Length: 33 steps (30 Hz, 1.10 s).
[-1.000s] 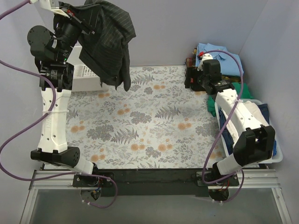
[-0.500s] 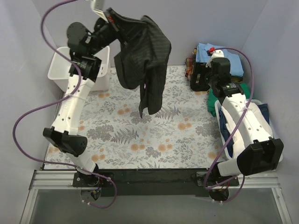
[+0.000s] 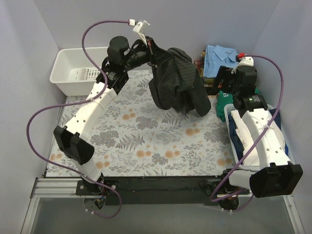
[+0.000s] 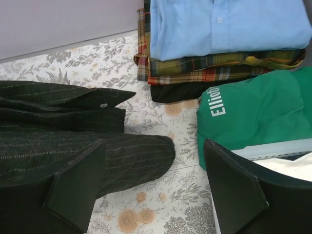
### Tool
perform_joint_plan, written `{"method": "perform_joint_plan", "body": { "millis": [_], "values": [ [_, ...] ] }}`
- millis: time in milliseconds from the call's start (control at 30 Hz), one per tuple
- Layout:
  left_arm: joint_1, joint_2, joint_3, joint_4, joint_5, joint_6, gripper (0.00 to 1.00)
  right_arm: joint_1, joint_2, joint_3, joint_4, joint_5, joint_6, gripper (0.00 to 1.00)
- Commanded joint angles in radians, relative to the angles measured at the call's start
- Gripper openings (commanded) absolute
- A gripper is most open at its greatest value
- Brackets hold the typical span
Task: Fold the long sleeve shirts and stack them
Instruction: Move the shirt to the center of the board
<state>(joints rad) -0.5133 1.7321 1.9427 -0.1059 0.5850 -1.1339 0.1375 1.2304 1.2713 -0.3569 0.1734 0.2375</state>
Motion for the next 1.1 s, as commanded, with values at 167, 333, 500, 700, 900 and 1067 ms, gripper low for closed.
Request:
{"method": "perform_joint_plan", "body": {
  "millis": [167,333,500,700,900,1067],
  "values": [
    [0.004,-0.315,-0.573,-0.146,-0.269,0.115,0.01,-0.003,0.029,-0.138,0.016,-0.167,0.071,0.86],
    [0.002,-0.304,-0.784,-0.178,-0.428,0.111,0.36,0.008,0.072,-0.210,0.012,-0.281,0.083,0.84],
    [0.002,-0.339,-0.804,-0.212,-0.634,0.076,0.69,0.069,0.122,-0.190,-0.010,-0.279,0.046,0.84],
    [0.004,-0.384,-0.804,-0.385,-0.879,-0.055,0.73,0.143,0.207,-0.125,-0.039,-0.269,0.006,0.85],
    [0.006,-0.457,-0.892,-0.543,-0.900,-0.242,0.76,0.206,0.309,-0.037,-0.050,-0.255,-0.041,0.85],
    [0.010,-0.415,-0.979,-0.615,-0.809,-0.349,0.63,0.220,0.385,0.028,-0.060,-0.273,-0.035,0.85]
  ]
}}
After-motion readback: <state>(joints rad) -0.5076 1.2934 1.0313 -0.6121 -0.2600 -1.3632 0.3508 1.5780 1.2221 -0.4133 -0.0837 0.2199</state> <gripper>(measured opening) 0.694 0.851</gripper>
